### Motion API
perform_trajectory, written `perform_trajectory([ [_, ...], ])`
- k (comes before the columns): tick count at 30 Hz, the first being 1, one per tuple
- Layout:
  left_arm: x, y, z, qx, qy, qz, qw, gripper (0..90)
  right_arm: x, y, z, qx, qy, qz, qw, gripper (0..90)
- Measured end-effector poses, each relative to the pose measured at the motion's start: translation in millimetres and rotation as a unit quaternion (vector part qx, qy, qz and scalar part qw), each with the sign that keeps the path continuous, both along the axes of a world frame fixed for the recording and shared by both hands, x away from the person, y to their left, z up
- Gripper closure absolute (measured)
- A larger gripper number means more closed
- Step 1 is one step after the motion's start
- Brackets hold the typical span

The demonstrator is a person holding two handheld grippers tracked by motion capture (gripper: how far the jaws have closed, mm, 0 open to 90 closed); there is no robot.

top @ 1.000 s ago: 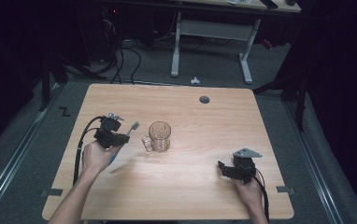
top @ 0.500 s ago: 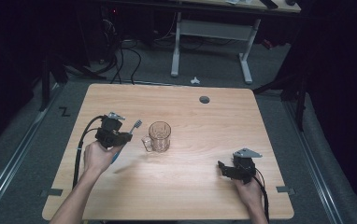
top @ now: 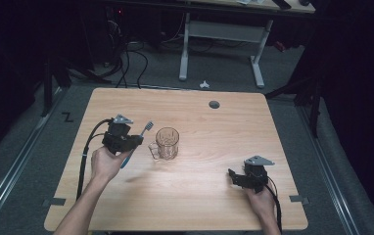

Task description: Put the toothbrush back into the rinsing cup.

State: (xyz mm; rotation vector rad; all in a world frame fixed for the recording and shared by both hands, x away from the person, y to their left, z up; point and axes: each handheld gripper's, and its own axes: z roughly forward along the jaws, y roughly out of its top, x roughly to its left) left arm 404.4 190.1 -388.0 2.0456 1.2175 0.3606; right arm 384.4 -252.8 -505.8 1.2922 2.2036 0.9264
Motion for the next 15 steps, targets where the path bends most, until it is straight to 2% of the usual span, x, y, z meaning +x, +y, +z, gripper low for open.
perform_trajectory([
  [7,1.1,-4.2,6.8,-0.011,-0.012,-0.005,0.9998,80.0,0.0,0.0,0.0,0.0,0.0,0.0,1.0,25.5],
  [10,1.0,-7.8,9.9,-0.004,-0.022,-0.007,0.9997,80.0,0.0,0.0,0.0,0.0,0.0,0.0,1.0,25.5],
  [15,1.7,-11.9,12.6,-0.006,-0.029,-0.009,0.9995,80.1,0.0,0.1,0.0,0.0,0.0,0.0,1.0,25.5],
])
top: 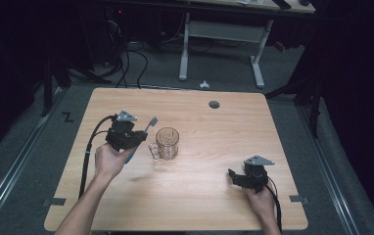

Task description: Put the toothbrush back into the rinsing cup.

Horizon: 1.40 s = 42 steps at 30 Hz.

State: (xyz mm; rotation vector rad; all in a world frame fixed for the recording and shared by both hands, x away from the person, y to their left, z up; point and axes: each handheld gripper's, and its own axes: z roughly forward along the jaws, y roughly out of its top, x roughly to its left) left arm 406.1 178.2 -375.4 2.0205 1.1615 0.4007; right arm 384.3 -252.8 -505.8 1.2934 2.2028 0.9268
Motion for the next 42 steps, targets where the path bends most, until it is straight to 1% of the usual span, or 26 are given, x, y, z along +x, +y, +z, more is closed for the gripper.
perform_trajectory([
  [4,1.3,-4.7,4.4,-0.01,-0.008,-0.005,0.9999,80.1,0.0,0.0,0.0,0.0,0.0,0.0,1.0,25.5],
  [6,1.7,-5.2,5.6,-0.013,-0.009,-0.007,0.9999,80.1,0.0,0.0,0.0,0.0,0.0,0.0,1.0,25.5],
  [9,3.6,-8.2,10.4,-0.029,-0.016,-0.008,0.9994,80.1,0.0,0.0,0.0,0.0,0.0,0.0,1.0,25.5],
  [10,3.6,-8.2,10.4,-0.029,-0.016,-0.008,0.9994,80.1,0.0,0.0,0.0,0.0,0.0,0.0,1.0,25.5],
  [11,4.4,-9.1,12.5,-0.038,-0.019,-0.009,0.999,80.1,0.0,-0.1,0.0,-0.001,0.0,0.0,1.0,25.5],
  [12,4.4,-9.1,12.5,-0.038,-0.019,-0.009,0.999,80.1,0.0,-0.1,0.0,-0.001,0.0,0.0,1.0,25.5],
  [14,6.1,-11.5,13.8,-0.044,-0.025,-0.011,0.9987,80.1,0.0,-0.1,0.0,0.0,0.0,0.0,1.0,25.5],
  [17,7.3,-14.9,14.4,-0.044,-0.028,-0.014,0.9985,80.2,0.0,-0.1,0.0,-0.001,0.0,0.0,1.0,25.5],
  [19,7.5,-18.0,14.8,-0.036,-0.033,-0.021,0.9986,80.2,0.0,-0.1,0.0,-0.001,0.0,0.0,1.0,25.5],
  [20,7.5,-18.0,14.8,-0.036,-0.033,-0.021,0.9986,80.1,0.0,-0.1,0.0,-0.001,0.0,0.0,1.0,25.5],
  [21,7.7,-19.7,15.5,-0.038,-0.037,-0.023,0.9983,80.2,0.0,0.0,0.0,0.0,0.0,0.0,1.0,25.5],
  [25,8.4,-21.2,16.8,-0.041,-0.042,-0.026,0.9979,80.2,0.0,-0.1,0.0,-0.001,0.0,0.0,1.0,25.5],
  [29,10.9,-22.6,18.2,-0.05,-0.047,-0.027,0.9972,80.2,0.0,0.0,0.0,-0.001,0.0,0.0,1.0,25.5],
  [34,12.4,-24.8,18.8,-0.047,-0.053,-0.031,0.997,80.1,-0.1,0.0,0.0,-0.001,0.0,0.0,1.0,25.5],
  [42,17.9,-27.1,20.6,-0.075,-0.058,-0.035,0.9949,80.2,-0.1,-0.1,0.0,-0.001,0.0,0.0,1.0,25.5],
])
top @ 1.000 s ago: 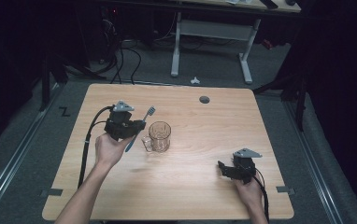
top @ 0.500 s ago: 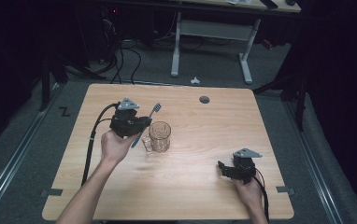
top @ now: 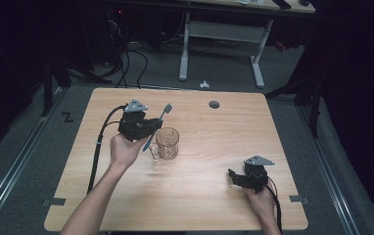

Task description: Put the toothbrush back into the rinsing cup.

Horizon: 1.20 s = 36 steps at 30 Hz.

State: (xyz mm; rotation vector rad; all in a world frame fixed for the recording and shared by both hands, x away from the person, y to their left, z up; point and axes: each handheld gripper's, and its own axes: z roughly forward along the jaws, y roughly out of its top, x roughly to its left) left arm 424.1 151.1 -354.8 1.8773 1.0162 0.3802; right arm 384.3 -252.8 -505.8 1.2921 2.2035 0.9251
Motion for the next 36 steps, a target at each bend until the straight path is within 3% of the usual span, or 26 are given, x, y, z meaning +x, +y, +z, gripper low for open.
perform_trajectory([
  [24,19.1,-9.2,-5.0,-0.045,-0.004,-0.004,0.999,80.2,-0.1,0.1,0.0,0.0,0.0,-0.001,1.0,25.5],
  [36,20.8,-8.4,-9.0,-0.049,-0.005,-0.007,0.9987,80.0,-0.2,0.1,0.0,0.0,0.0,-0.001,1.0,25.6],
])
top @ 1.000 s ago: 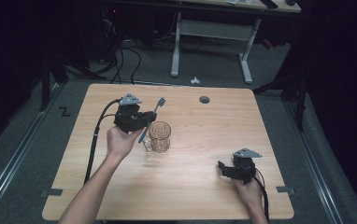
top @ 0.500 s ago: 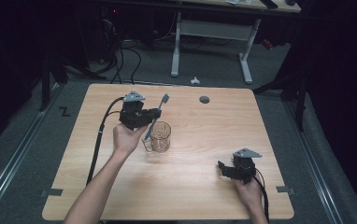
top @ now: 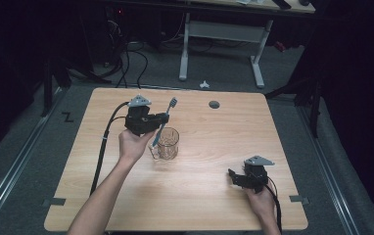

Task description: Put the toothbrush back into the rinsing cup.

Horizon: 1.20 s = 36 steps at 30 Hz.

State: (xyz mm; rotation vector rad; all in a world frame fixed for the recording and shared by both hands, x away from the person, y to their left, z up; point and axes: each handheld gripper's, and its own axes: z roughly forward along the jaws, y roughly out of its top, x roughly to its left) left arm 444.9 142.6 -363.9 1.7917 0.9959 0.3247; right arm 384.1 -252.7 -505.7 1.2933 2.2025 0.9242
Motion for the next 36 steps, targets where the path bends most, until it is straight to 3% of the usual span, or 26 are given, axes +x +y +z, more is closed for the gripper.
perform_trajectory([
  [12,-1.1,5.3,-5.4,-0.006,0.007,0.0,1.0,79.7,0.0,0.0,0.0,0.0,0.0,0.0,1.0,25.5],
  [36,-8.9,11.4,-4.5,0.021,0.012,0.004,0.9997,79.3,0.0,0.0,0.0,0.0,0.0,0.0,1.0,25.5],
])
